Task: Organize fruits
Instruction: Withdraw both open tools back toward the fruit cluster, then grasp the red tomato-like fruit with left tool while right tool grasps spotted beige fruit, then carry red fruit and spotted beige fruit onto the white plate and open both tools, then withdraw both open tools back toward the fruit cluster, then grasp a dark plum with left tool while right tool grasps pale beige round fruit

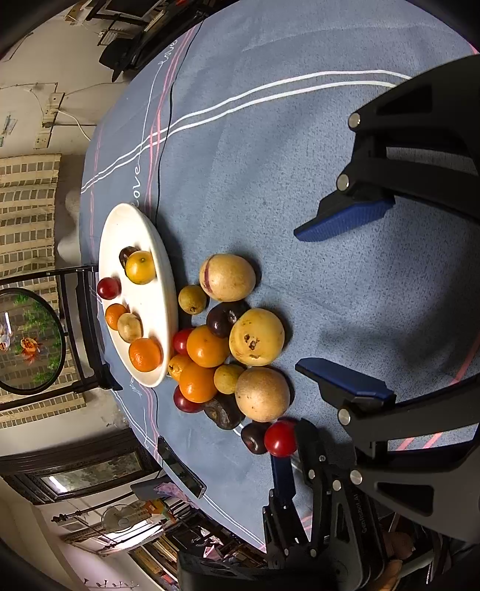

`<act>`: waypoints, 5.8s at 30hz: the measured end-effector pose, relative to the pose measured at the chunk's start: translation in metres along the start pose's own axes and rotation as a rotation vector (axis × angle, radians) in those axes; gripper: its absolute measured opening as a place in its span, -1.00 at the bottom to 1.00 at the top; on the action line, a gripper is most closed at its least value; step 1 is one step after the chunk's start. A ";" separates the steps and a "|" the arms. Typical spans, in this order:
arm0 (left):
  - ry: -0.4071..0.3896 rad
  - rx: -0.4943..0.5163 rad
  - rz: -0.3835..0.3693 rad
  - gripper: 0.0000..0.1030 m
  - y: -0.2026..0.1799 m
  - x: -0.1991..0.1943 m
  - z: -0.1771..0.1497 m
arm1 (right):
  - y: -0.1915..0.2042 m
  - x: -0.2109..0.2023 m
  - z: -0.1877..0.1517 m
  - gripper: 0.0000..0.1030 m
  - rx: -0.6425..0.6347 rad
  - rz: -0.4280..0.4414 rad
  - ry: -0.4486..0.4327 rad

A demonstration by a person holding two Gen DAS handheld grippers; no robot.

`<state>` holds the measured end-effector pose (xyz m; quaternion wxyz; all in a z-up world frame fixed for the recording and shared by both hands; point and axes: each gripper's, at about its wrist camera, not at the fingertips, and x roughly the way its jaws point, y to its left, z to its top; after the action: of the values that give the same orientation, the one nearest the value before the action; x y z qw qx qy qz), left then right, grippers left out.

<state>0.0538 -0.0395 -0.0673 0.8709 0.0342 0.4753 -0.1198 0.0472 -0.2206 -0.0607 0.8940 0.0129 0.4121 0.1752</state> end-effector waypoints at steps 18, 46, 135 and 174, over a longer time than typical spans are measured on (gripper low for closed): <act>-0.042 -0.049 -0.032 -0.38 0.016 -0.013 0.004 | 0.007 0.002 0.000 0.28 -0.026 -0.028 0.014; -0.074 -0.108 -0.020 -0.37 0.050 -0.025 0.000 | 0.020 0.013 0.024 -0.25 -0.072 -0.012 0.054; -0.167 -0.104 0.039 0.59 0.060 -0.028 0.084 | -0.011 -0.003 0.071 0.31 -0.020 -0.101 -0.072; -0.034 -0.034 0.019 -0.41 0.033 0.011 0.025 | -0.004 -0.001 0.015 0.32 0.033 -0.029 0.017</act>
<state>0.0878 -0.0134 -0.0644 0.8805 0.0216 0.4620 -0.1039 0.0586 -0.2225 -0.0509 0.8927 0.0203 0.4225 0.1552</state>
